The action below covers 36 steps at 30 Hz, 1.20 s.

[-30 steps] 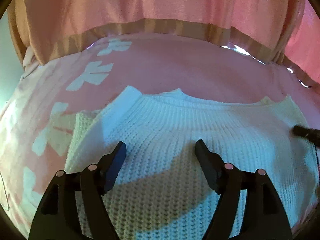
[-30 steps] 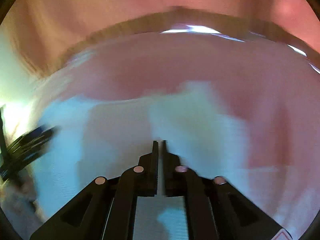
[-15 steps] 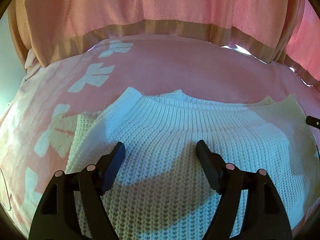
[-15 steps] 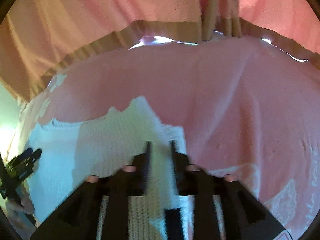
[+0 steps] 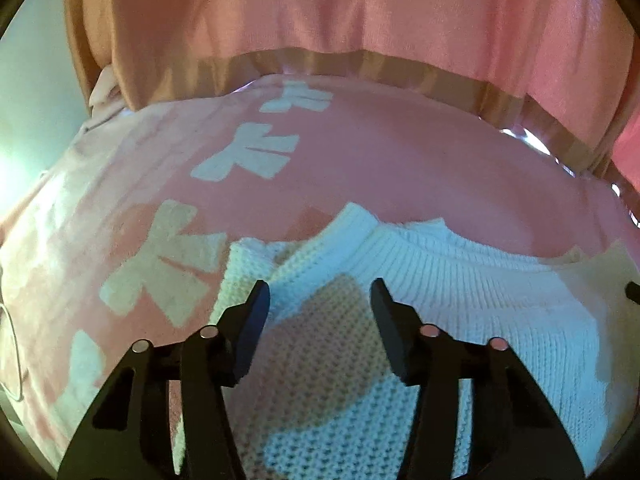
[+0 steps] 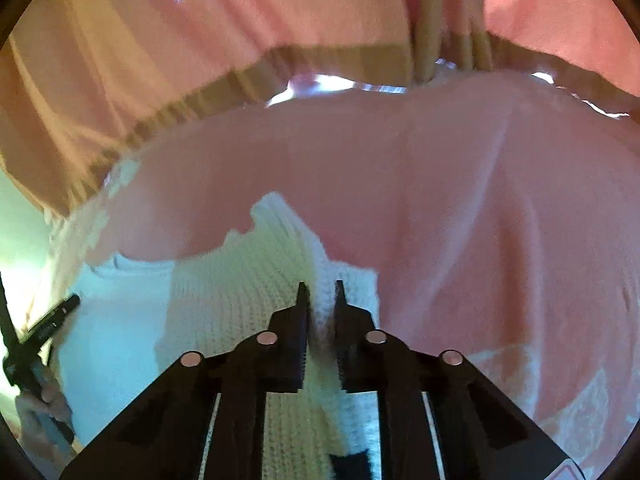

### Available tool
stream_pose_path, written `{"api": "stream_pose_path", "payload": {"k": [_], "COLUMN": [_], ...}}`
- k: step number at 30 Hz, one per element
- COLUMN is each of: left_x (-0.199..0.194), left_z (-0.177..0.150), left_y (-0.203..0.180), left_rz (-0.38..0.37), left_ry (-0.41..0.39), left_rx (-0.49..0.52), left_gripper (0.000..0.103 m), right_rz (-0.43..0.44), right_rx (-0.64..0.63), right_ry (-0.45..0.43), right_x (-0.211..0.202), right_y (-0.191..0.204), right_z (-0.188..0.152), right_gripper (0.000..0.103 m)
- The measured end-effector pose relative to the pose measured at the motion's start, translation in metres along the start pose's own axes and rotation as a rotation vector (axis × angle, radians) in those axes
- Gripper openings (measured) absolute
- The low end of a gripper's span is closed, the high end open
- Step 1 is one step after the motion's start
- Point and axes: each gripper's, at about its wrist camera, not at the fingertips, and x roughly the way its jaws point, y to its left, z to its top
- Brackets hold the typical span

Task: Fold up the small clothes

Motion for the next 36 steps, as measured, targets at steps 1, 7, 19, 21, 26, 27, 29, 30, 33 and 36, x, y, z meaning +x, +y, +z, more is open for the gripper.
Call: {"api": "stream_pose_path", "payload": {"k": [1,7,19,21,26,27,29,30,33,36], "left_x": [0.006,0.015,-0.099,-0.101,-0.089,-0.085,-0.084,-0.085,-0.1,-0.107], "left_z": [0.001,0.0,-0.063,-0.087,-0.129,-0.133,-0.134,-0.132,-0.126,-0.126], "left_y": [0.004,0.001,0.089,0.095,0.091,0.091,0.088,0.087,0.098,0.102], "left_rz": [-0.002,0.052,-0.083,-0.099,-0.14,-0.159,-0.14,-0.165,-0.215,-0.17], "left_ry": [0.019,0.002,0.015,0.063,0.143,0.152,0.138,0.151,0.172,0.179], "left_rx": [-0.009,0.04,-0.204,-0.233,-0.265,-0.277,-0.267,-0.257,-0.32,-0.28], "left_gripper": [0.049,0.051,0.08,0.082,0.081,0.081,0.036,0.022,0.017,0.017], "right_rz": [-0.011,-0.007,-0.009,-0.032,-0.01,-0.013,0.006,0.017,0.0,-0.038], "right_rx": [0.016,0.039,0.024,0.044,0.119,0.116,0.109,0.122,0.116,0.085], "right_ry": [0.012,0.059,-0.019,0.027,0.122,0.126,0.126,0.115,0.03,0.046], "right_x": [0.003,0.021,-0.096,-0.093,-0.07,-0.065,-0.059,-0.061,-0.094,-0.1], "right_y": [-0.006,-0.008,-0.012,-0.016,-0.025,-0.024,-0.021,-0.022,-0.019,-0.02], "right_z": [0.001,0.002,-0.107,-0.128,-0.16,-0.162,-0.164,-0.163,-0.154,-0.152], "right_gripper": [0.007,0.011,0.057,0.059,0.059,0.052,0.016,0.013,0.012,0.013]}}
